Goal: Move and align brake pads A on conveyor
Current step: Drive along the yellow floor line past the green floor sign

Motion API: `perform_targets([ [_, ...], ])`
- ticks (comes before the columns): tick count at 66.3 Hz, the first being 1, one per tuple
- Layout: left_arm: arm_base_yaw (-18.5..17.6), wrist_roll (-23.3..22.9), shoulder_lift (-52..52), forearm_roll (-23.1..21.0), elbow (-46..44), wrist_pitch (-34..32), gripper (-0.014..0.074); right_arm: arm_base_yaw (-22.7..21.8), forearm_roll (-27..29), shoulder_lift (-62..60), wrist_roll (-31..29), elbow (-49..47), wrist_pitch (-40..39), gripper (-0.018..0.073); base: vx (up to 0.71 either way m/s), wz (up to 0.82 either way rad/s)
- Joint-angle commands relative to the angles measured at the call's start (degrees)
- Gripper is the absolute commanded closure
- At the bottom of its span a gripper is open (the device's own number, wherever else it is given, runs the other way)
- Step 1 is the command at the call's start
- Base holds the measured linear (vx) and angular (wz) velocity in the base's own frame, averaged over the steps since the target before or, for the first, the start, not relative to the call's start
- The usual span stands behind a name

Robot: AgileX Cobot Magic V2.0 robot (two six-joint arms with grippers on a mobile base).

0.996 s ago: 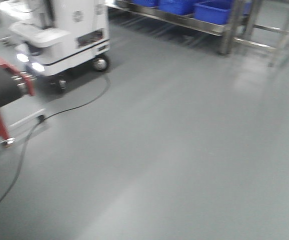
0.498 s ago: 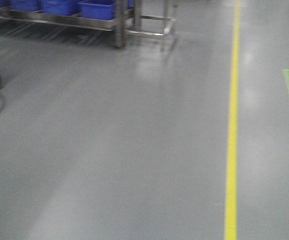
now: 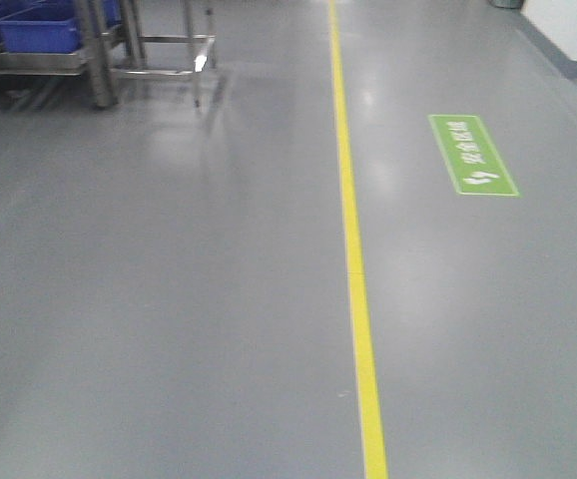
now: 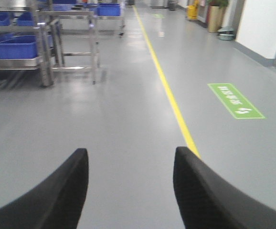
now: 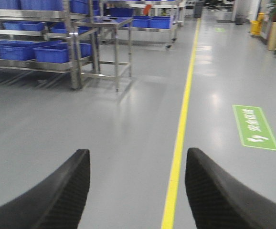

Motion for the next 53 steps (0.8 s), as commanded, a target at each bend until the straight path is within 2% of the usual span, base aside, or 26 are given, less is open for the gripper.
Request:
perform_targets([
  [1,-0.38,0.13,0.61,-0.08,-1.39,-4.37,0.0202,-0.21,-0.6,0.68,-0.01,-1.44,-4.25,0.0127,0.13,-0.49],
  [31,-0.38,0.13,0.61,-0.08,-1.39,-4.37,0.0202,-0.21,-0.6,0.68,-0.01,-1.44,-4.25,0.0127,0.17,-0.54],
  [53,-0.38,0.13,0.61,-0.08,-1.39,-4.37,0.0202,-0.21,-0.6,0.68,-0.01,-1.44,-4.25,0.0127,0.29,-0.2],
])
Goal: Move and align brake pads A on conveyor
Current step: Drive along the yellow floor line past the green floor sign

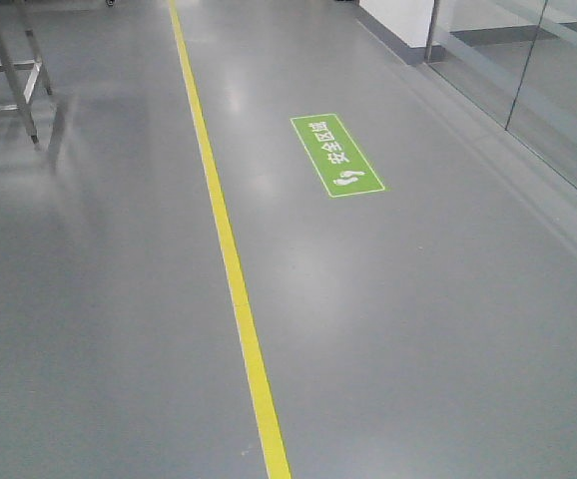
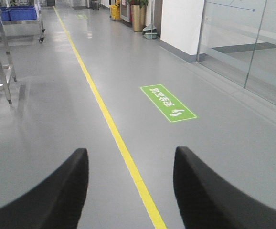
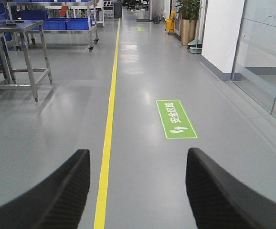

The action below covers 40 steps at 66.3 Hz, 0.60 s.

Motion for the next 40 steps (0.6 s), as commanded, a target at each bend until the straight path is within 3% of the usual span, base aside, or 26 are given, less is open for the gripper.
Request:
perform_targets([
  [1,-0.38,0.13,0.61,-0.08,-1.39,-4.37,0.0202,-0.21,-0.6,0.68,-0.01,-1.44,-4.25,0.0127,0.39,0.13],
  [40,-0.38,0.13,0.61,-0.08,-1.39,-4.37,0.0202,-0.21,-0.6,0.68,-0.01,-1.44,-4.25,0.0127,0.49,0.31],
])
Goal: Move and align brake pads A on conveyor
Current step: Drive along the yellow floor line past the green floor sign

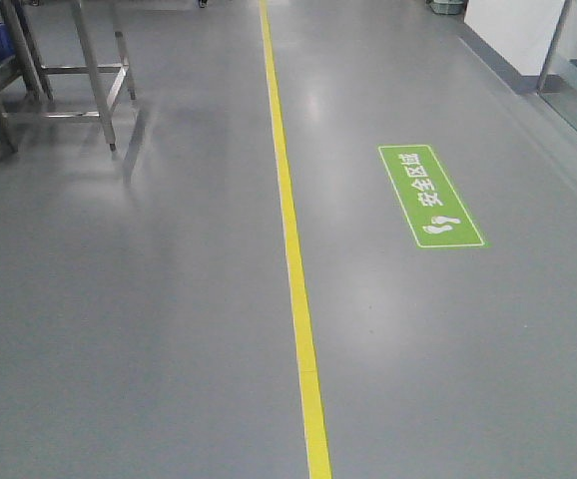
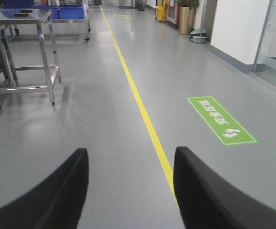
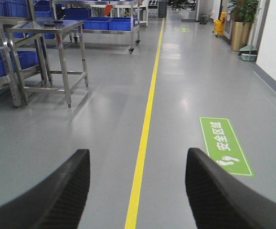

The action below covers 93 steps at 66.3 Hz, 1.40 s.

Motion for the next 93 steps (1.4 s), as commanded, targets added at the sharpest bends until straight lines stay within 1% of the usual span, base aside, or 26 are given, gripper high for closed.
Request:
perform_targets([
  [1,-0.38,0.13,0.61,-0.08,-1.39,-4.37,0.0202,-0.21,-0.6,0.68,-0.01,-1.44,-4.25,0.0127,0.54,0.17],
  [18,-0.38,0.13,0.61,-0.08,-1.39,-4.35,0.0202,-0.21,-0.6,0.67,-0.01,-1.44,-4.25,0.0127,0.57,0.06],
  [52,-0.38,0.13,0.61,-0.08,-1.39,-4.35,0.0202,-0.21,-0.6,0.65,-0.01,-1.44,-4.25,0.0127,0.64,-0.15],
  [93,-0.38,0.13,0.61,-0.08,-1.39,-4.35,0.0202,-0.21,-0.66,0.65,-0.01,-1.44,-4.25,0.0127,0.69,0.2],
])
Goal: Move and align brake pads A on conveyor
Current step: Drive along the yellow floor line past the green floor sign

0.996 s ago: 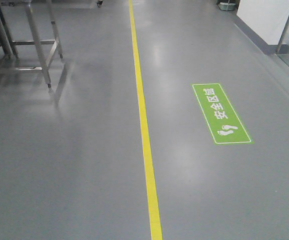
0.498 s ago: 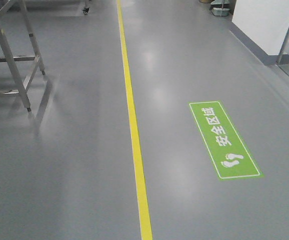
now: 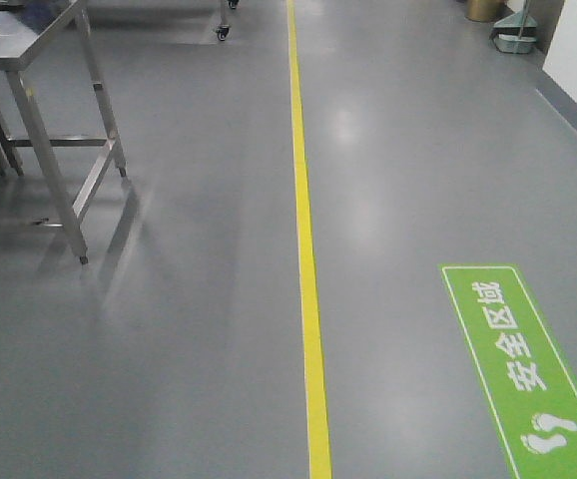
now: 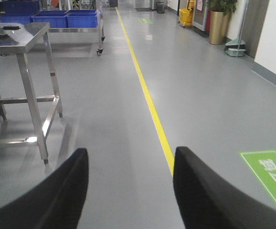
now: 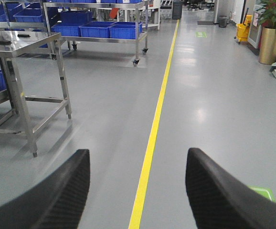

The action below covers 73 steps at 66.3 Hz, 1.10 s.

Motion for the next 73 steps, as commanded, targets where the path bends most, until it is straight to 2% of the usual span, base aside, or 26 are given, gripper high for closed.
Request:
perform_targets([
  [1,-0.38,0.13,0.61,-0.08,-1.39,-4.41,0.0202,-0.21,-0.66,0.65,-0.01,-1.5,-4.25,0.0127,0.7,0.1],
  [73,-0.38,0.13,0.61,-0.08,-1.39,-4.41,0.0202,-0.21,-0.66,0.65,-0.01,-1.5,-4.28,0.0127,0.7,-0.02],
])
